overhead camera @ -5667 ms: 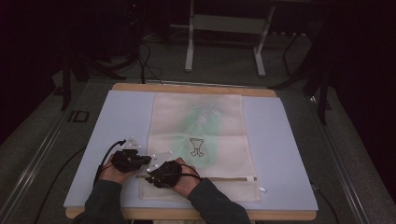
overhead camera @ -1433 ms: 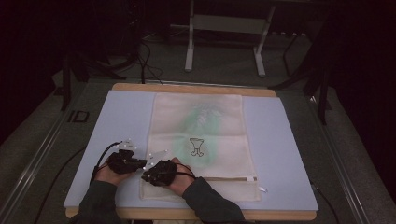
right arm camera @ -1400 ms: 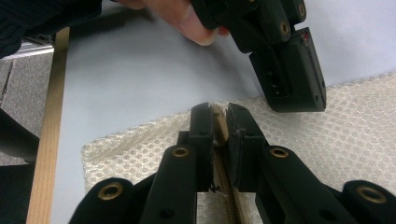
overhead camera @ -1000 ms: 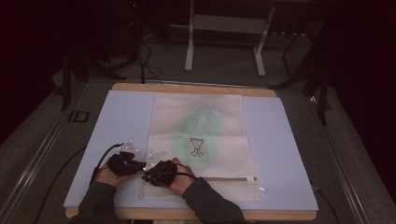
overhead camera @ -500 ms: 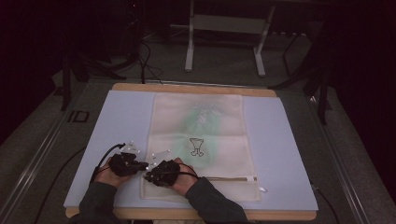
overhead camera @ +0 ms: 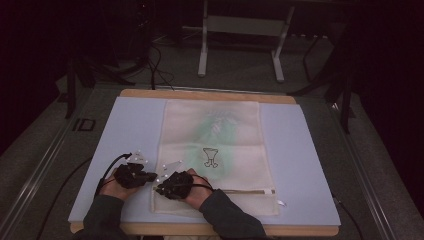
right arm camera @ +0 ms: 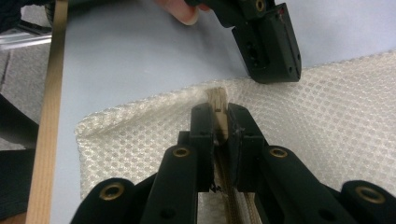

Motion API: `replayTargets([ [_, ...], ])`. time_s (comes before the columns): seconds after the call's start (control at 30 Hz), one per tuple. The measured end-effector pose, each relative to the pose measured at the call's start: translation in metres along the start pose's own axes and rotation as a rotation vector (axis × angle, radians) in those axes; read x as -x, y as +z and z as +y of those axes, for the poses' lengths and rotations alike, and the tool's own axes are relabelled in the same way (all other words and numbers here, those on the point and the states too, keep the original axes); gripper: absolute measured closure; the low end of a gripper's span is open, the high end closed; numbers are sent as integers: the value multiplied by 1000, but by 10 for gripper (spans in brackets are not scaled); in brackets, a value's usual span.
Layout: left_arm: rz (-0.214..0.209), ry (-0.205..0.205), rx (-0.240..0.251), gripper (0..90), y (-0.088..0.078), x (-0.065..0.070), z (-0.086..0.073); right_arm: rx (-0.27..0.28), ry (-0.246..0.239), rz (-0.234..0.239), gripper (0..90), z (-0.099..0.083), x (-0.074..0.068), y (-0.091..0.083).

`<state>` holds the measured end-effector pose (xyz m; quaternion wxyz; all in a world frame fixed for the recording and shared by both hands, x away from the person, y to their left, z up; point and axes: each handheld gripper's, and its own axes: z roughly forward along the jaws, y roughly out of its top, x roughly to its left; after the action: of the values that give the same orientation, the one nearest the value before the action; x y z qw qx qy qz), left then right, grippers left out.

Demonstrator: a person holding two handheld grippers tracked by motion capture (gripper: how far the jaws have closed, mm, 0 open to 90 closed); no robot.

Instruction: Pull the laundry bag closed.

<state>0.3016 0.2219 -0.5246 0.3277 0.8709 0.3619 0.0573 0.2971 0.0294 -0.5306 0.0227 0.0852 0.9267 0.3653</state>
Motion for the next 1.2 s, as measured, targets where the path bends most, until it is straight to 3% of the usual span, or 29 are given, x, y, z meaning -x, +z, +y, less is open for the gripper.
replayTargets([
  [0.2, -31, 13, -7, 897, 1, 4, 1, -1, -4, -6, 821, 0, -1, 1],
  [0.6, -28, 3, -57, 898, 3, 11, 5, 13, -2, -1, 821, -1, 0, 1],
  [1.2, -22, 29, -56, 899, 3, 11, 5, -10, -19, -15, 822, -7, -1, -8],
])
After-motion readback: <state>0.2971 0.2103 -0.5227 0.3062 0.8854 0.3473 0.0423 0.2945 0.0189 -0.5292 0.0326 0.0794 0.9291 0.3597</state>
